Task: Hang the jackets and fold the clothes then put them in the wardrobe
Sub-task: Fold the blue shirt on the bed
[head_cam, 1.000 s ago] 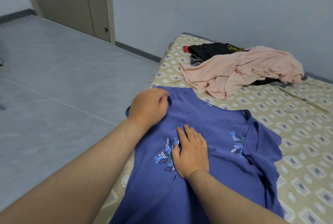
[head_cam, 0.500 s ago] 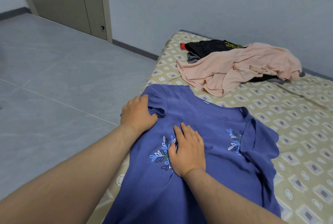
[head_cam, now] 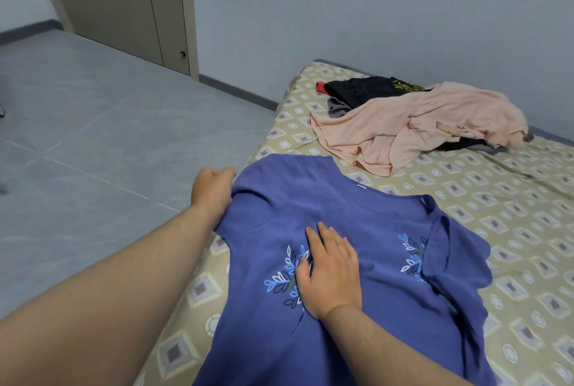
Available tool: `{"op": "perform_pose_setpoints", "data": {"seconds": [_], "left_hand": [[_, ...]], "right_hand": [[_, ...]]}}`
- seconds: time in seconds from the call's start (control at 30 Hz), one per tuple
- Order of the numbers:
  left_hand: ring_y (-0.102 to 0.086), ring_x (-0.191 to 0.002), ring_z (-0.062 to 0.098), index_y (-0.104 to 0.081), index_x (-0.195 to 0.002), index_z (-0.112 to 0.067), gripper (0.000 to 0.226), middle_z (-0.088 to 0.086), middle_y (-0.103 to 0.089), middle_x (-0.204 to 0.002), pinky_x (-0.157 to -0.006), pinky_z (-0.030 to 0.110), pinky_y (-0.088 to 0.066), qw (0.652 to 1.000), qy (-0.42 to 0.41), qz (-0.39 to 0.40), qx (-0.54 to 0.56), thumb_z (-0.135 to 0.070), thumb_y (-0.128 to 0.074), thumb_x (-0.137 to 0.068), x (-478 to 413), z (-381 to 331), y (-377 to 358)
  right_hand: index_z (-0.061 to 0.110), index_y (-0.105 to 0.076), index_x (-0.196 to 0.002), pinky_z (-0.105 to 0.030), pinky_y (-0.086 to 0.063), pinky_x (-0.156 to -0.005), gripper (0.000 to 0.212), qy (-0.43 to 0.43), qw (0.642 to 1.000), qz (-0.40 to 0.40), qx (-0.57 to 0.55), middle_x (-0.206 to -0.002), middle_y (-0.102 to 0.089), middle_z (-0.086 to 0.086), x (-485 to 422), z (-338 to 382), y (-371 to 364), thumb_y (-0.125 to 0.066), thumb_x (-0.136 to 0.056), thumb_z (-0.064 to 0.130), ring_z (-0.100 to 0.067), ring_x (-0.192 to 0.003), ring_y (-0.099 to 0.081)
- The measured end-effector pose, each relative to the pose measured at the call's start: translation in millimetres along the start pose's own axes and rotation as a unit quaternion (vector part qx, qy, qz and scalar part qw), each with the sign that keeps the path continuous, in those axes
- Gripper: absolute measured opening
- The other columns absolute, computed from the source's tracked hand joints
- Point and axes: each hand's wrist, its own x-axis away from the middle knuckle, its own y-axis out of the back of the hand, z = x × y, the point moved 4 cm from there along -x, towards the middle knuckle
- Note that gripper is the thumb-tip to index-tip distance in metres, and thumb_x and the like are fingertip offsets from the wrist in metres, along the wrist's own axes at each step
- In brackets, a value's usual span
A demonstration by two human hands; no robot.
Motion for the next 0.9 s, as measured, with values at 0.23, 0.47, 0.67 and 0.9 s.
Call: {"op": "perform_pose_setpoints", "data": {"seconds": [0.23, 0.47, 0.67, 0.9], "left_hand": [[-0.067, -0.096, 0.031, -0.065, -0.12, -0.002, 0.041, 0.017, -0.069, -0.114, -0.081, 0.037, -0.055, 0.975, 0.151, 0.16, -0.011, -0.027, -0.072, -0.088, 8.2, 17.9, -28.1], [-0.07, -0.058, 0.023, -0.068, -0.098, -0.009, 0.032, 0.008, -0.075, -0.071, -0.048, 0.025, -0.051, 0.947, 0.24, 0.212, 0.01, -0.039, -0.071, -0.089, 11.0, 21.4, -9.5], [-0.069, -0.087, 0.028, -0.067, -0.108, -0.005, 0.021, 0.014, -0.073, -0.101, -0.071, 0.033, -0.055, 0.972, 0.131, 0.193, 0.028, -0.013, -0.071, -0.089, 5.9, 23.8, -8.4], [-0.053, -0.059, 0.021, -0.051, -0.073, -0.014, 0.023, 0.009, -0.058, -0.07, -0.052, 0.028, -0.043, 0.99, 0.03, 0.09, 0.102, -0.008, -0.061, -0.092, -0.1, 15.2, 4.6]], "right_hand": [[0.031, -0.03, -0.155, -0.031, 0.004, -0.122, 0.064, 0.0, 1.0, 0.002, 0.006, -0.165, -0.02, 0.007, -0.3, 0.0, 0.2, -0.032, -0.092, 0.044, -0.013, -0.152, -0.013], [0.031, -0.029, -0.155, -0.03, 0.005, -0.122, 0.065, -0.001, 1.0, 0.003, 0.003, -0.165, -0.019, 0.008, -0.4, -0.4, 0.1, -0.031, -0.092, 0.045, -0.013, -0.152, -0.012], [0.031, -0.029, -0.155, -0.031, 0.003, -0.123, 0.065, -0.002, 1.0, 0.003, 0.003, -0.165, -0.019, 0.008, -0.1, -0.8, -0.8, -0.032, -0.092, 0.045, -0.013, -0.152, -0.012], [0.031, -0.031, -0.154, -0.031, 0.002, -0.123, 0.063, -0.003, 1.0, 0.0, -0.003, -0.164, -0.021, 0.007, 0.5, -1.6, -1.1, -0.035, -0.093, 0.045, -0.013, -0.152, -0.013]]}}
